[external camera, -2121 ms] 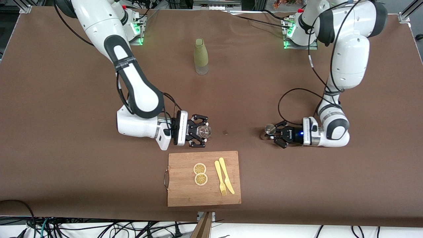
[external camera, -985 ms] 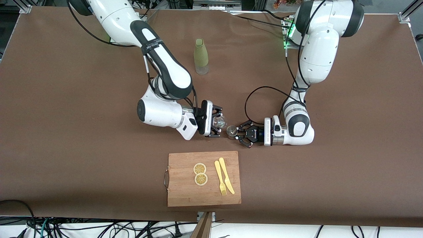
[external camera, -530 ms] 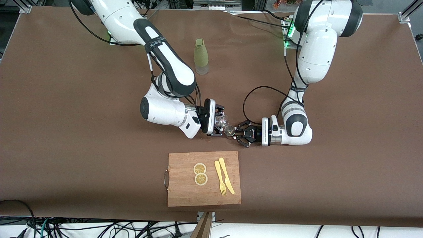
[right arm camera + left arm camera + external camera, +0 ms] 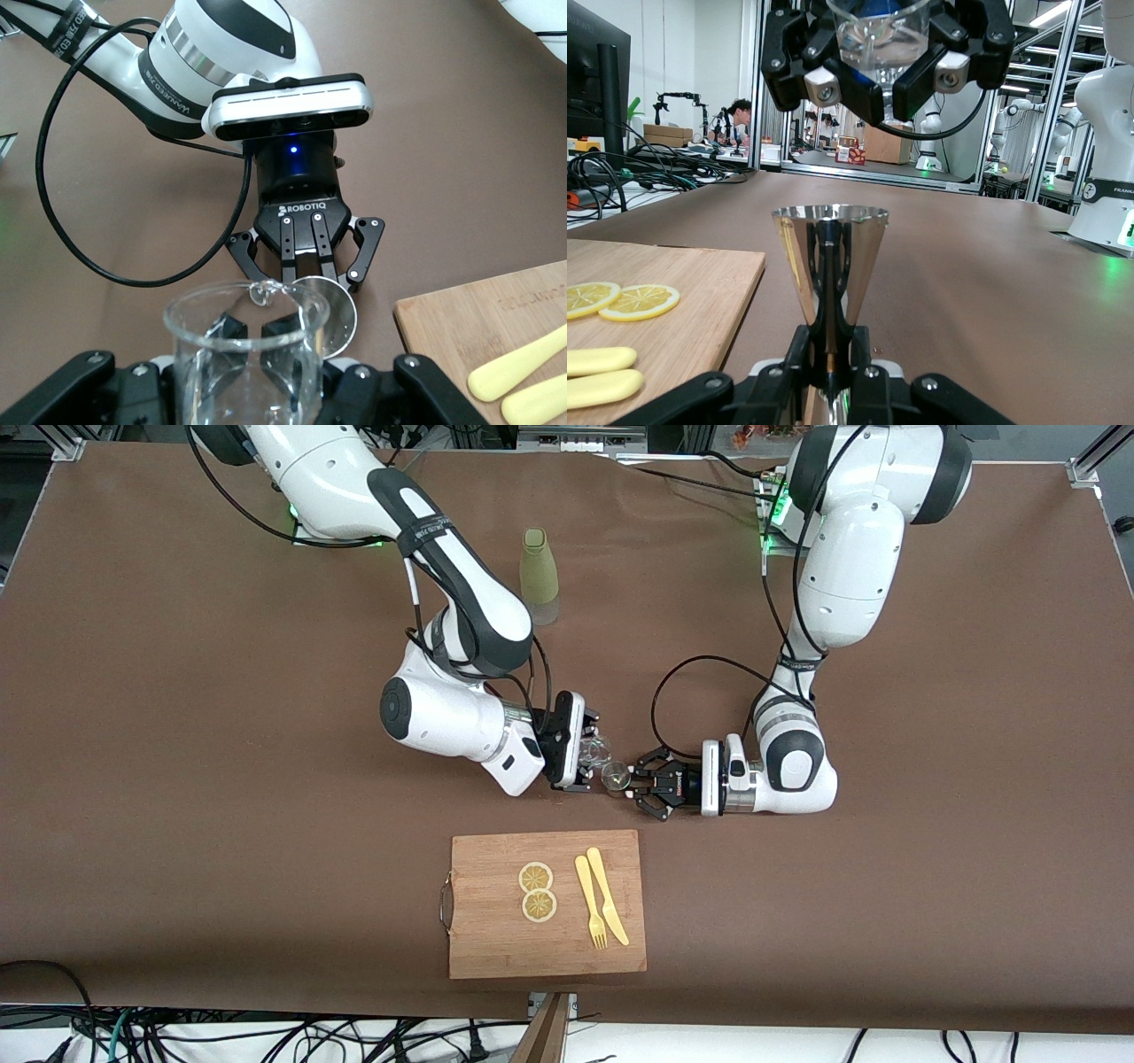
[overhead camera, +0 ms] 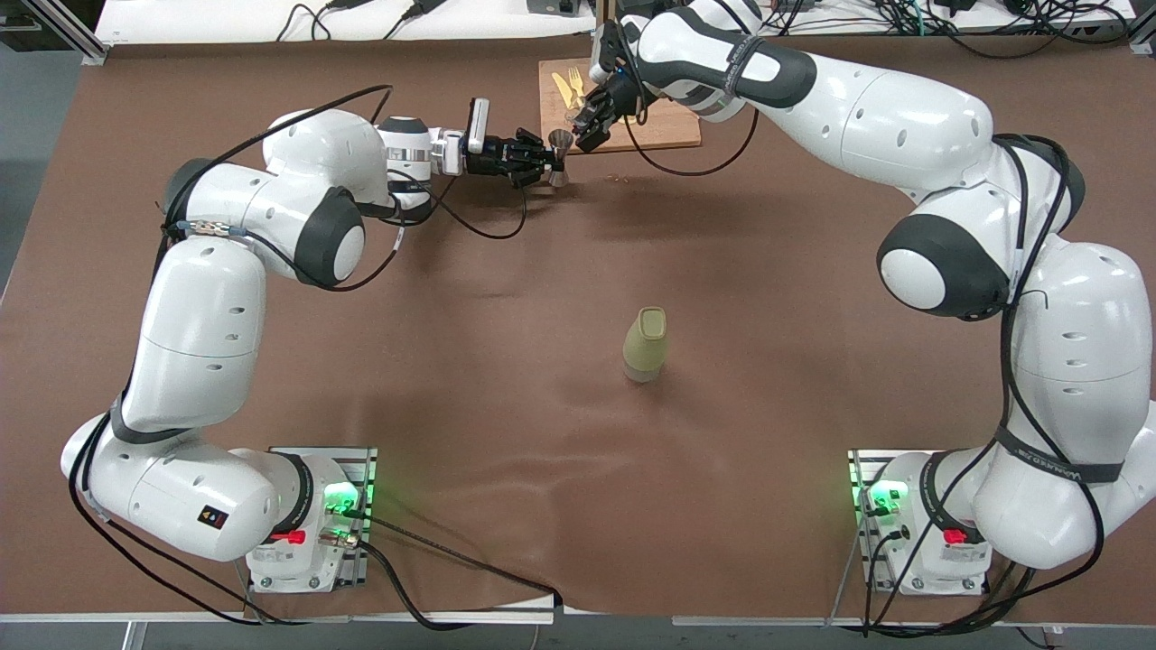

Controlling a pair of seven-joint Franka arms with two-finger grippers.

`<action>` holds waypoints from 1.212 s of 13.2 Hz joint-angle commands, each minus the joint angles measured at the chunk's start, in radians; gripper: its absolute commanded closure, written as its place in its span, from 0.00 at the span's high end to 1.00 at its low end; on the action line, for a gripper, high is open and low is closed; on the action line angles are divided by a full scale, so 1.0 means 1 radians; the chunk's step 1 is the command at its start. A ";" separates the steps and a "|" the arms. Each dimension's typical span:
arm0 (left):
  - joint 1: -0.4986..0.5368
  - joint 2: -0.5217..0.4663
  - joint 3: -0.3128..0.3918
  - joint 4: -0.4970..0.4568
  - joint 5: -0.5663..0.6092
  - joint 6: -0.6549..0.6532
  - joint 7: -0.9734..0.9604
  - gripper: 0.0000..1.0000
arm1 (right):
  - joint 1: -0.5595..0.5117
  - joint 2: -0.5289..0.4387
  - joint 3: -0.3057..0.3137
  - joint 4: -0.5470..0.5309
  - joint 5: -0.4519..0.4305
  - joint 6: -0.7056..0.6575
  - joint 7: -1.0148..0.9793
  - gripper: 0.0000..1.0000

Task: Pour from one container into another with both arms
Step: 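Hold the jigger tipped into the glass held by the right gripper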

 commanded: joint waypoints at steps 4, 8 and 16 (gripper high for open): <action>-0.010 -0.020 -0.004 -0.023 -0.020 0.018 0.010 0.00 | 0.018 0.005 -0.007 0.033 -0.085 0.007 0.075 0.00; -0.010 -0.019 -0.004 -0.022 -0.020 0.021 0.010 0.00 | 0.029 0.010 -0.007 0.038 -0.121 0.029 0.104 0.00; -0.017 -0.019 -0.006 -0.020 -0.023 0.030 0.009 0.00 | 0.033 0.010 -0.007 0.039 -0.121 0.029 0.105 0.00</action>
